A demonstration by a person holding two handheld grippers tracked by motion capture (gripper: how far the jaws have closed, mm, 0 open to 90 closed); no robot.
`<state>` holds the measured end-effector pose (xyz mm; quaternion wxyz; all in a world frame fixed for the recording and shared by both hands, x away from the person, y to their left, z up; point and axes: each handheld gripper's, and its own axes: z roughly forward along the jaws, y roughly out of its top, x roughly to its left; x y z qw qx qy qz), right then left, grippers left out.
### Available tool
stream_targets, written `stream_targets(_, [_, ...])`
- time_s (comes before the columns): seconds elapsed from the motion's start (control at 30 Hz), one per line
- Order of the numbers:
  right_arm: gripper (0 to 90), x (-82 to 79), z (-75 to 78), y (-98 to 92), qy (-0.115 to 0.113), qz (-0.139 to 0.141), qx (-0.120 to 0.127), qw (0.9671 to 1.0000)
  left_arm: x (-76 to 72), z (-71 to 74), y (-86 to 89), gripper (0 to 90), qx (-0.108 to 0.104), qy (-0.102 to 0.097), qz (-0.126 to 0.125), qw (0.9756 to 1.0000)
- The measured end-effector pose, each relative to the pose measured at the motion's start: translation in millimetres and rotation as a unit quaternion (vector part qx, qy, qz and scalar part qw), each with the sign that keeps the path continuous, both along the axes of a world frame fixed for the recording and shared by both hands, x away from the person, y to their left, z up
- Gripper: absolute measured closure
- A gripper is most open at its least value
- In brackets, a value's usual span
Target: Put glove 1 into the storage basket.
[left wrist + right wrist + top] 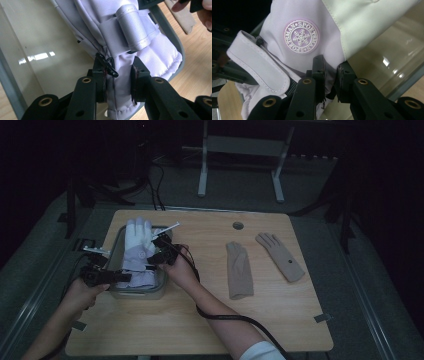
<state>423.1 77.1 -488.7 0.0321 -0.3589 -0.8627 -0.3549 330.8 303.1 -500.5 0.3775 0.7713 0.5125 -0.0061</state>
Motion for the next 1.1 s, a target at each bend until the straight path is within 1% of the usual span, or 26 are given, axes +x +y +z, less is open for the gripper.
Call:
stream_targets(0.17, [79.7,0.5,-4.1,0.4,0.017,0.001,-0.015,0.9998,0.3,-0.4,-0.2,67.3,-0.008,0.010,-0.007,0.9999])
stream_targets(0.23, [79.7,0.9,-6.6,1.7,0.022,0.001,-0.022,0.9995,1.1,-1.7,-0.3,64.9,-0.010,0.017,-0.005,0.9998])
stream_targets(0.3, [79.7,1.8,-10.0,2.5,0.032,-0.001,-0.026,0.9992,1.5,-2.3,-0.9,63.7,-0.007,0.018,-0.003,0.9998])
stream_targets(0.33, [79.7,2.6,-11.9,2.3,0.035,-0.003,-0.024,0.9991,1.6,-1.9,-1.0,62.5,-0.004,0.019,0.000,0.9998])
stream_targets(0.37, [79.7,3.0,-13.4,2.4,0.039,-0.004,-0.025,0.9989,1.5,-1.7,-1.9,62.3,-0.001,0.019,0.000,0.9998])
stream_targets(0.43, [79.7,3.2,-15.1,3.6,0.040,-0.005,-0.028,0.9988,1.4,-1.1,-4.1,59.9,0.014,0.018,0.002,0.9997])
stream_targets(0.5, [79.6,3.5,-16.3,5.4,0.042,-0.006,-0.036,0.9985,2.1,-0.8,-6.2,59.1,0.026,0.024,0.005,0.9994])
stream_targets(0.53, [79.6,3.7,-17.1,6.6,0.043,-0.006,-0.042,0.9982,3.1,-0.8,-7.5,59.0,0.032,0.031,0.011,0.9989])
stream_targets(0.57, [79.5,3.7,-18.2,8.0,0.042,-0.006,-0.046,0.9980,4.0,-0.4,-9.0,59.1,0.039,0.034,0.014,0.9986])
stream_targets(0.63, [79.4,2.9,-18.2,11.7,0.036,-0.004,-0.062,0.9974,6.0,-0.3,-11.7,59.2,0.050,0.045,0.016,0.9976])
stream_targets(0.7, [77.9,2.0,-18.2,15.1,0.031,-0.003,-0.076,0.9967,6.7,0.1,-13.6,59.2,0.063,0.047,0.015,0.9968])
stream_targets(0.77, [73.9,1.9,-17.1,16.4,0.027,0.001,-0.084,0.9961,6.6,0.3,-15.5,59.2,0.069,0.047,0.018,0.9964])
stream_targets(0.8, [70.5,2.7,-15.4,15.1,0.026,0.003,-0.085,0.9961,6.4,0.4,-16.0,59.2,0.070,0.047,0.021,0.9962])
stream_targets(0.83, [67.1,3.6,-12.8,13.1,0.025,0.003,-0.077,0.9967,6.4,0.4,-16.1,59.2,0.071,0.045,0.023,0.9962])
stream_targets(0.87, [63.0,3.6,-8.9,10.9,0.019,0.004,-0.072,0.9972,6.8,0.1,-15.4,59.2,0.069,0.047,0.024,0.9962])
stream_targets(0.9, [59.0,3.4,-5.1,9.2,0.010,0.005,-0.075,0.9971,7.1,0.2,-15.3,59.2,0.068,0.047,0.027,0.9962])
stream_targets(0.93, [56.3,3.2,-1.2,7.0,0.003,0.006,-0.073,0.9973,7.3,0.4,-15.0,59.1,0.071,0.047,0.025,0.9961])
stream_targets(0.97, [49.9,3.1,2.7,4.3,-0.006,0.005,-0.065,0.9979,7.1,0.7,-15.2,59.1,0.071,0.045,0.027,0.9961])
stream_targets(1.0, [47.7,3.2,6.5,1.2,-0.015,0.006,-0.054,0.9984,6.7,0.7,-15.5,57.1,0.066,0.042,0.030,0.9965])
stream_targets(1.03, [45.1,3.1,10.3,-1.5,-0.018,0.006,-0.048,0.9987,6.2,0.8,-16.1,56.8,0.070,0.041,0.034,0.9962])
stream_targets(1.07, [40.2,3.1,13.7,-4.3,-0.023,0.008,-0.042,0.9988,5.5,1.2,-16.3,54.0,0.071,0.036,0.036,0.9961])
stream_targets(1.1, [36.0,2.7,16.7,-6.8,-0.027,0.011,-0.034,0.9990,4.6,1.0,-16.7,51.5,0.067,0.033,0.037,0.9965])
